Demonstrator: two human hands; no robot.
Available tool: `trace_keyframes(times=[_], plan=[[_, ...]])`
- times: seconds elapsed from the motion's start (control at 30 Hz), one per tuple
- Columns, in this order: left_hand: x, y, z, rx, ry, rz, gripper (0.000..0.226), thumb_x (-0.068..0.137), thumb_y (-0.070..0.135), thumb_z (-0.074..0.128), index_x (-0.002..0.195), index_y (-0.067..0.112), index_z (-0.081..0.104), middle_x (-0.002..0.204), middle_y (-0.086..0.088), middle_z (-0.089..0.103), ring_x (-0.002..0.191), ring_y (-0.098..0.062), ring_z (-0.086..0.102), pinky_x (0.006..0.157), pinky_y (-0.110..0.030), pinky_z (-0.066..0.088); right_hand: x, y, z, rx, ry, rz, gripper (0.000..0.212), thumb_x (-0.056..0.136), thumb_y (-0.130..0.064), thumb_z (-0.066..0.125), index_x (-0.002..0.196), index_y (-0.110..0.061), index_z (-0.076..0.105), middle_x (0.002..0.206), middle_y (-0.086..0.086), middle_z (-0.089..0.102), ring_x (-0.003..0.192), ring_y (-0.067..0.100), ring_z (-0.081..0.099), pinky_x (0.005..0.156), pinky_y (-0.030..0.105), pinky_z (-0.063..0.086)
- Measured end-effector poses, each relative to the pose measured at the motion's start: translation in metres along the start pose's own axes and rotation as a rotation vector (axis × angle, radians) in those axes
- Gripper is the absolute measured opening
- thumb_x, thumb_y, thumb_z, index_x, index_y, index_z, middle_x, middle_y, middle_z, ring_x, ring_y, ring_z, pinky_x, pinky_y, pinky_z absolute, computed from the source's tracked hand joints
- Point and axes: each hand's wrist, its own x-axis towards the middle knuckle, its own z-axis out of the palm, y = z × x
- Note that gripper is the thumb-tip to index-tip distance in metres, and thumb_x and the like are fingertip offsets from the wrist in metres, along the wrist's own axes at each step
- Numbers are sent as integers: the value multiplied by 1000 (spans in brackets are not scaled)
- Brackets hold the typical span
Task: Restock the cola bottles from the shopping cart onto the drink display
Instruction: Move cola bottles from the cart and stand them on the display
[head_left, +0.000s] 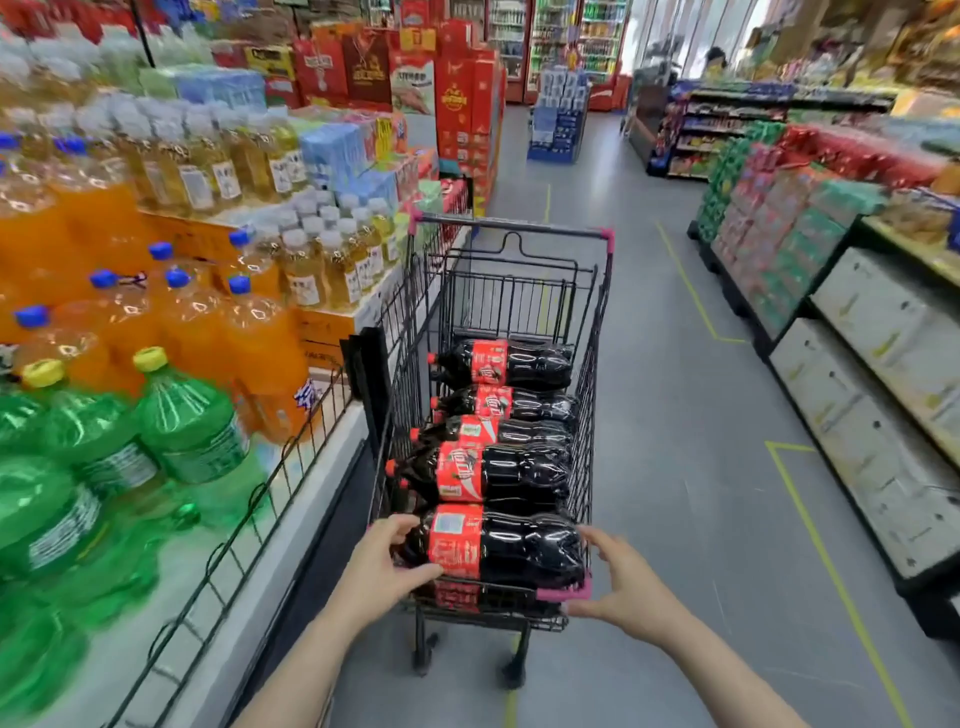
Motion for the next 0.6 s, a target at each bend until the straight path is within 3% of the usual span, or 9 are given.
trace_keyframes(times=[0.17,0.27,0.37,0.47,0.53,0.6], plan=[[50,-27,3,68,-65,-41,85,50,46,85,124,26,50,123,-1,47,119,-17,46,105,-33,36,48,8,6,-45,-50,34,95,65,-34,84,142,-25,30,123,-6,33,118,5,35,91,4,20],[69,-40,14,85,-121,-97,94,54,35,90,135,22,44,131,-3,42,125,-14,38,108,-30,31,76,16,11,-40,-59,79,97,61,-35,87,141,-24,34,126,-4,34,117,7,37,90,4,21],[84,-53,27,115,-156,-122,101,54,36,90,139,31,36,141,-1,32,132,-15,30,110,-32,25,101,28,22,-114,-70,80,110,49,-60,80,142,-26,33,138,-1,32,131,15,35,105,20,23],[99,-65,36,176,-166,-132,110,49,44,89,141,42,28,148,-3,24,137,-21,24,113,-40,23,120,40,33,-357,-75,58,120,39,-77,62,145,-38,22,147,-5,24,139,17,24,115,50,4],[108,-69,39,285,-202,-102,117,48,53,86,144,45,19,149,-5,24,137,-23,24,113,-43,20,131,48,40,-455,-54,25,120,42,-74,67,146,-40,17,148,-4,24,139,18,24,115,52,1],[115,-70,39,413,-235,-52,124,44,68,77,145,45,9,146,-5,31,134,-23,28,114,-45,15,139,56,45,-481,-24,-7,124,37,-77,59,147,-40,15,146,-1,30,136,21,30,116,48,12]])
